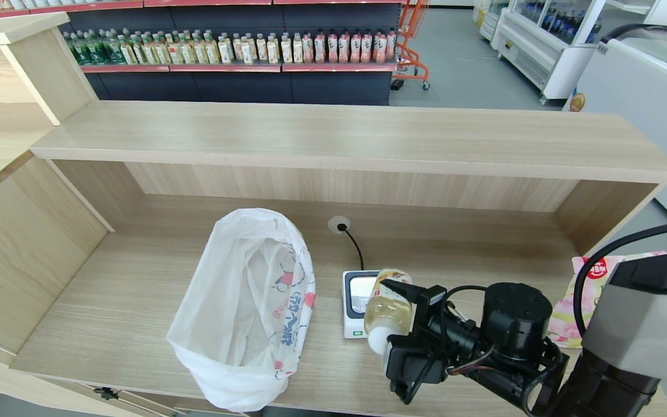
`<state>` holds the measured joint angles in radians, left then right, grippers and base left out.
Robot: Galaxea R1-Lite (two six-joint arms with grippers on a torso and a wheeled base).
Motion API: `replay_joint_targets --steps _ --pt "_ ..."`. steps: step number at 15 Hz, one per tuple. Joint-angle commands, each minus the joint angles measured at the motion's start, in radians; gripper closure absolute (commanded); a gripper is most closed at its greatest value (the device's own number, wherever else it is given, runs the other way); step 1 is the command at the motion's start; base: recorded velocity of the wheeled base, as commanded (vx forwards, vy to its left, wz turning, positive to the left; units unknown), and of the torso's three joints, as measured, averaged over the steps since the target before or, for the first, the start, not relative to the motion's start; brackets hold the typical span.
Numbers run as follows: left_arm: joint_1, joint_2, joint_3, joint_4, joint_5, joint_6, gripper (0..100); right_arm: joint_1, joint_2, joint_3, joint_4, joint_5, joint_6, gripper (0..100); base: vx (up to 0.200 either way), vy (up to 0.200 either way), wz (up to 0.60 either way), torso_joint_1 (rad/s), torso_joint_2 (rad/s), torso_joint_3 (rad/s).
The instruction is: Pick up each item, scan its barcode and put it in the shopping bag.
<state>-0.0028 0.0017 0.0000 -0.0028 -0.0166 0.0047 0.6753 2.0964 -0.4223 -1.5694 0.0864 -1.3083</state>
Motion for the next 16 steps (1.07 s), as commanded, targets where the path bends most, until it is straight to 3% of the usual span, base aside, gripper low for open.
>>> replay_joint_targets --steps 1,10,13,16 --pt "0.0 0.0 0.0 0.0 0.0 0.0 0 0.009 -0.009 -0.007 -0.001 -0.013 0.007 100 0.0 0.0 0.0 0.0 0.0 0.0" --pt "0.0 0.0 0.0 0.0 0.0 0.0 0 0.012 -0.016 -0.021 -0.001 -0.08 0.02 100 0.0 0.0 0.0 0.0 0.0 0.0" --pt "0.0 0.0 0.0 0.0 0.0 0.0 0 0.036 -0.021 -0.027 -0.001 -0.177 0.096 100 0.0 0.0 0.0 0.0 0.0 0.0" --pt "0.0 0.0 0.0 0.0 0.0 0.0 0 0.047 -0.026 -0.039 -0.001 -0.186 0.158 100 0.0 0.0 0.0 0.0 0.0 0.0"
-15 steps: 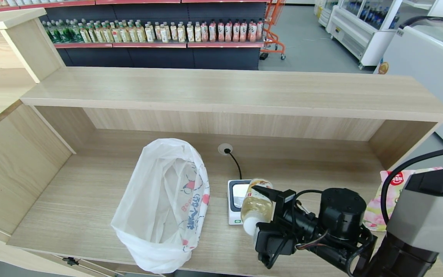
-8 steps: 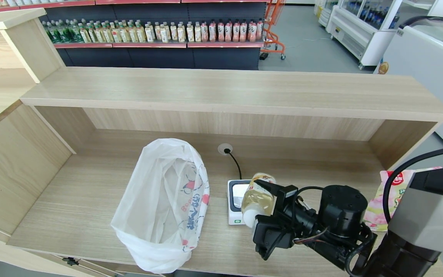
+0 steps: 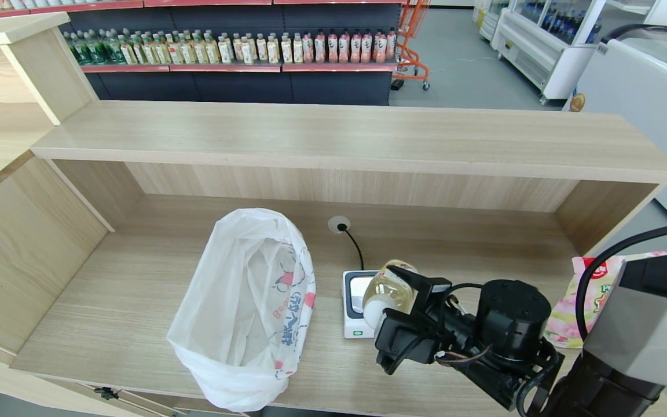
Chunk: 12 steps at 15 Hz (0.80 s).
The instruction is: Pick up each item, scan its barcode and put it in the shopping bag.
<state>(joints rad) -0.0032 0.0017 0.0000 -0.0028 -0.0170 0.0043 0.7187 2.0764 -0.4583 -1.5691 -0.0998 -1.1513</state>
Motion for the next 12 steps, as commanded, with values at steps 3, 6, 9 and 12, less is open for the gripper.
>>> replay_joint_targets --steps 3,6,9,12 --pt "0.0 0.0 0.0 0.0 0.0 0.0 0 0.007 -0.007 -0.014 -0.002 0.003 0.015 100 0.0 0.0 0.0 0.0 0.0 0.0" --pt "0.0 0.0 0.0 0.0 0.0 0.0 0 0.007 -0.007 -0.016 -0.002 0.003 0.048 100 0.0 0.0 0.0 0.0 0.0 0.0" --pt "0.0 0.0 0.0 0.0 0.0 -0.001 0 0.007 -0.007 -0.016 -0.002 0.003 0.056 100 0.0 0.0 0.0 0.0 0.0 0.0" --pt "0.0 0.0 0.0 0.0 0.0 0.0 0 0.007 -0.009 -0.022 -0.002 0.003 0.058 100 0.0 0.133 0.0 0.0 0.0 0.003"
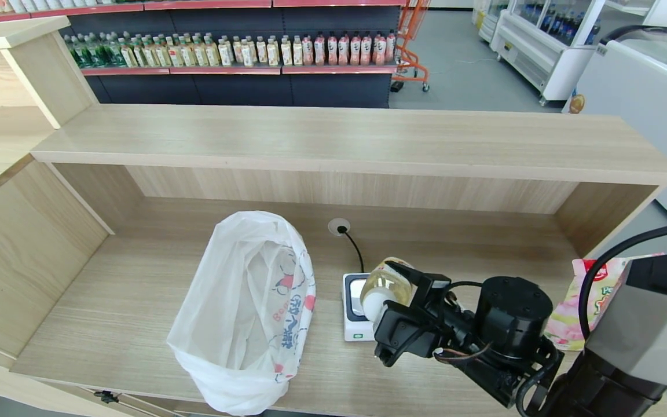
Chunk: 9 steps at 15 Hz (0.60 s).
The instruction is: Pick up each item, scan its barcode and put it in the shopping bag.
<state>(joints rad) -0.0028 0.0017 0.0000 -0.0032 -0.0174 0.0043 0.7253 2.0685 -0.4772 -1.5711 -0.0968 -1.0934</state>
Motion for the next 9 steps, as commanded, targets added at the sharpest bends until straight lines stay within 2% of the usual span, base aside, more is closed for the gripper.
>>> replay_joint_targets --steps 1,9 --pt "0.0 0.0 0.0 0.0 0.001 0.0 0 0.0 -0.004 -0.004 0.0 0.0 0.0 100 0.0 0.0 0.0 0.0 0.0 0.0" --pt "0.0 0.0 0.0 0.0 0.001 0.0 0 0.0 -0.004 -0.008 0.0 0.005 0.006 100 0.0 0.0 0.0 0.0 0.0 0.0"
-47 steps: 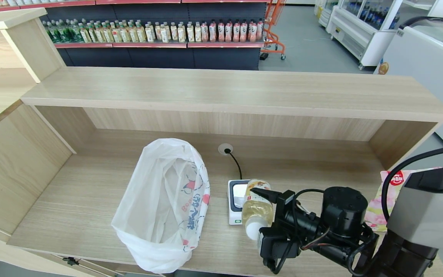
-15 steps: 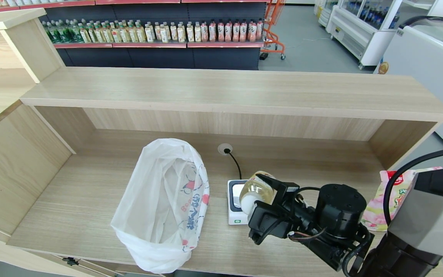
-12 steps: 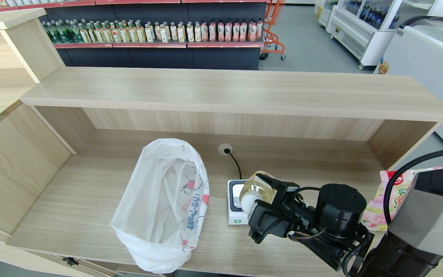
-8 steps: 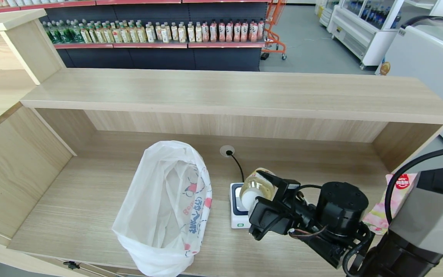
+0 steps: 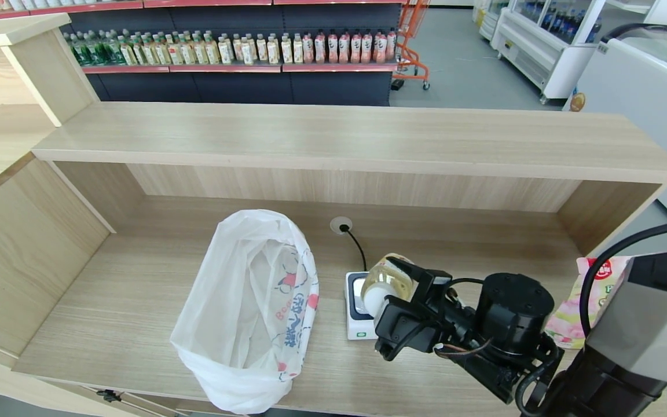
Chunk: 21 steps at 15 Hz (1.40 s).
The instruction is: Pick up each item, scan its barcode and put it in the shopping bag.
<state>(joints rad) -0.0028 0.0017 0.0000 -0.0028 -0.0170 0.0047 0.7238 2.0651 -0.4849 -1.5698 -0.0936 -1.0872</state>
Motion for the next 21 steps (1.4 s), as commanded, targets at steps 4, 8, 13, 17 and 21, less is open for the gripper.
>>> replay_joint_targets --steps 4,8,13,17,21 --pt "0.0 0.0 0.0 0.0 0.0 0.001 0 0.002 0.0 0.0 -0.001 0.003 0.007 100 0.0 0.0 0.0 0.0 0.0 0.0" --pt "0.0 0.0 0.0 0.0 0.0 0.001 0 0.0 0.0 0.0 -0.001 0.015 0.015 100 0.0 0.0 0.0 0.0 0.0 0.0" --pt "0.0 0.0 0.0 0.0 0.0 0.001 0 0.0 0.003 0.005 -0.001 0.072 0.055 100 0.0 0.0 0.0 0.0 0.0 0.0" --pt "0.0 0.0 0.0 0.0 0.0 0.001 0 -0.012 0.006 0.0 -0.001 0.138 0.067 100 0.0 0.0 0.0 0.0 0.0 0.0" --pt "0.0 0.0 0.0 0.0 0.0 0.001 0 -0.02 0.009 0.002 -0.001 0.167 0.067 100 0.0 0.0 0.0 0.0 0.0 0.0"
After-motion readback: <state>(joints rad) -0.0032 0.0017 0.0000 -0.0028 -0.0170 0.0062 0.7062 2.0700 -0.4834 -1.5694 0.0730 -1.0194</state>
